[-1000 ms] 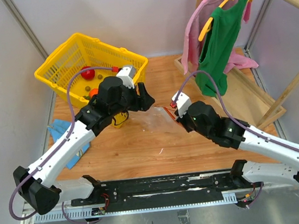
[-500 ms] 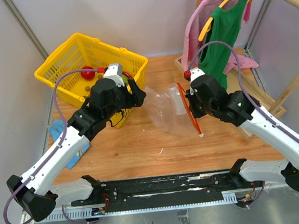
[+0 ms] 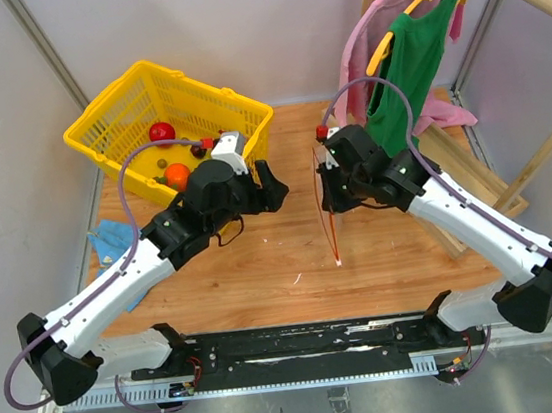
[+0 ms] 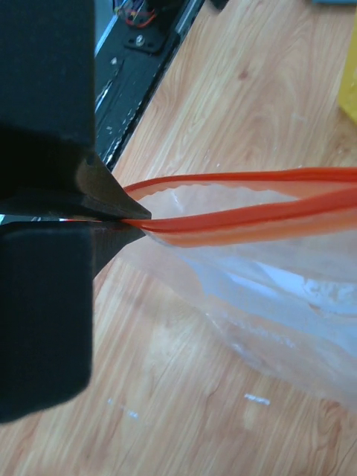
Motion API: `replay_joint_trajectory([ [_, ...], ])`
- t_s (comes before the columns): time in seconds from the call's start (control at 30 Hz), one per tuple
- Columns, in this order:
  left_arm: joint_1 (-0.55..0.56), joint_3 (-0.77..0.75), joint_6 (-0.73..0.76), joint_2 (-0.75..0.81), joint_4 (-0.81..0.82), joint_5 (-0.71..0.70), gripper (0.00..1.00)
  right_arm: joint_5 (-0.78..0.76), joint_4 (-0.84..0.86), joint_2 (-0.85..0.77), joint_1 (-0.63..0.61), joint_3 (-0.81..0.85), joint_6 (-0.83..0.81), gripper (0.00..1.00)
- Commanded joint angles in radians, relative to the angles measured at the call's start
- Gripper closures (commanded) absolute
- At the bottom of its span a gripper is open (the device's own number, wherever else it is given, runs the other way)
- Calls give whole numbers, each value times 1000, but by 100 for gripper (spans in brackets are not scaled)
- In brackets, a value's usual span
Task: Place the food in the zip-top bag and seal the zipper
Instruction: Pick up the zipper food storage bag at the center of the board, then open the zipper of the food storage bag.
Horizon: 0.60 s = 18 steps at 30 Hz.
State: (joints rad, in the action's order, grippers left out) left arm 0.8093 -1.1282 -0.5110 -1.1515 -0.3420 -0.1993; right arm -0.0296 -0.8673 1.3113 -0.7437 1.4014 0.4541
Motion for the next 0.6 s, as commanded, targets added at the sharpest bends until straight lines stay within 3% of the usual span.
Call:
replay_joint_trajectory([
  [0.0, 16, 31, -43, -34, 88, 17, 26, 106, 125, 35, 46, -20, 41, 99],
  [0.33, 43, 41, -63, -110, 149, 65, 26, 203, 260, 76, 91, -55, 102, 99],
  [0.57, 49, 48, -68, -126, 200, -11, 26, 235, 274, 89, 93, -59, 113, 99],
])
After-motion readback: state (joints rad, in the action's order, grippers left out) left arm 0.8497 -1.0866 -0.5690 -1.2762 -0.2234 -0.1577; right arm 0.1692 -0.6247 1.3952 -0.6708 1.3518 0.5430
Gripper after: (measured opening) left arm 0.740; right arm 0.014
